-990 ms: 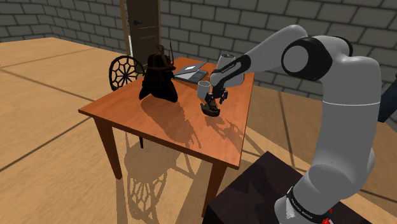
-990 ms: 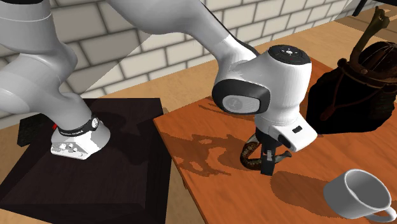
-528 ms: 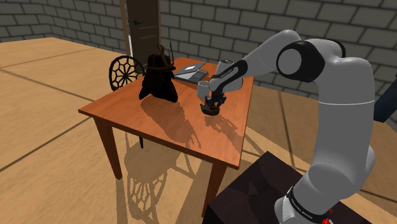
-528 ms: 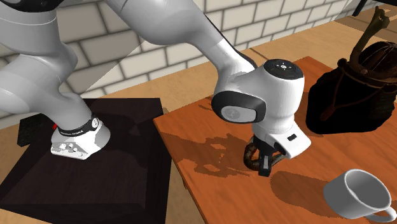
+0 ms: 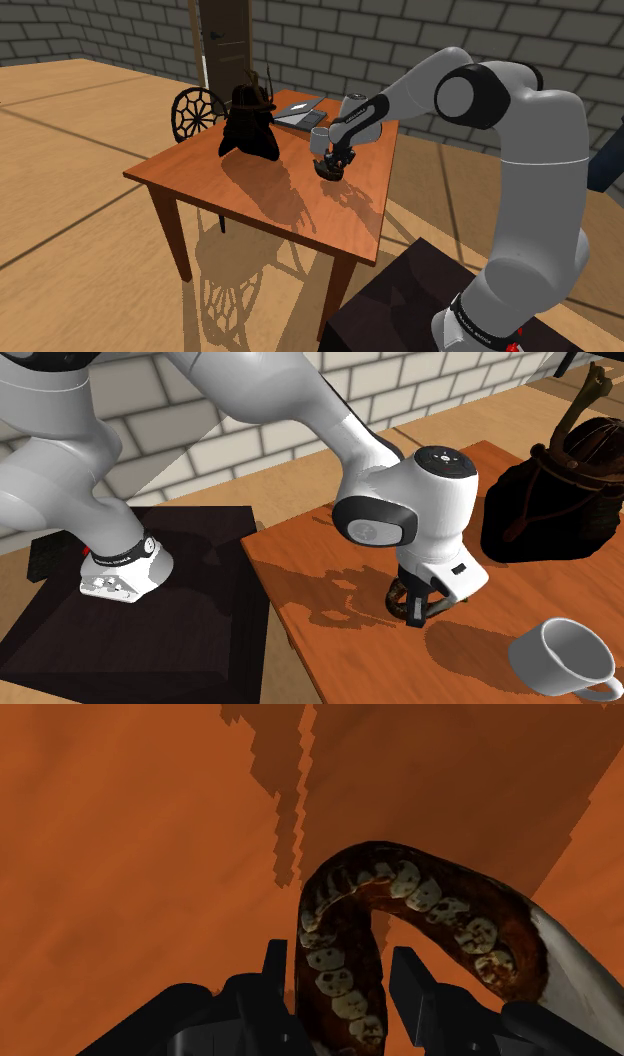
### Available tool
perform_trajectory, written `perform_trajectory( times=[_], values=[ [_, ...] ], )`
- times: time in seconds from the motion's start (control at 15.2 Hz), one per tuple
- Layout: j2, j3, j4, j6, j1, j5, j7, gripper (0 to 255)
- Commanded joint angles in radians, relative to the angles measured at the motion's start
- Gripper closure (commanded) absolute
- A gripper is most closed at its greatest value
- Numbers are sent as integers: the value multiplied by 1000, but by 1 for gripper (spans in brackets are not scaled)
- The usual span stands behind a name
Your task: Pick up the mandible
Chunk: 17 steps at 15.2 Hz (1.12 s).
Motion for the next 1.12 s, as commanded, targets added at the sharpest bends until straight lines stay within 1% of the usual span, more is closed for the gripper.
perform_trajectory(
  times=[0.0,1.06],
  values=[
    [0,1,2,-3,1,0,1,255],
    [-123,-11,41,-164,10,-18,6,255]
  ],
)
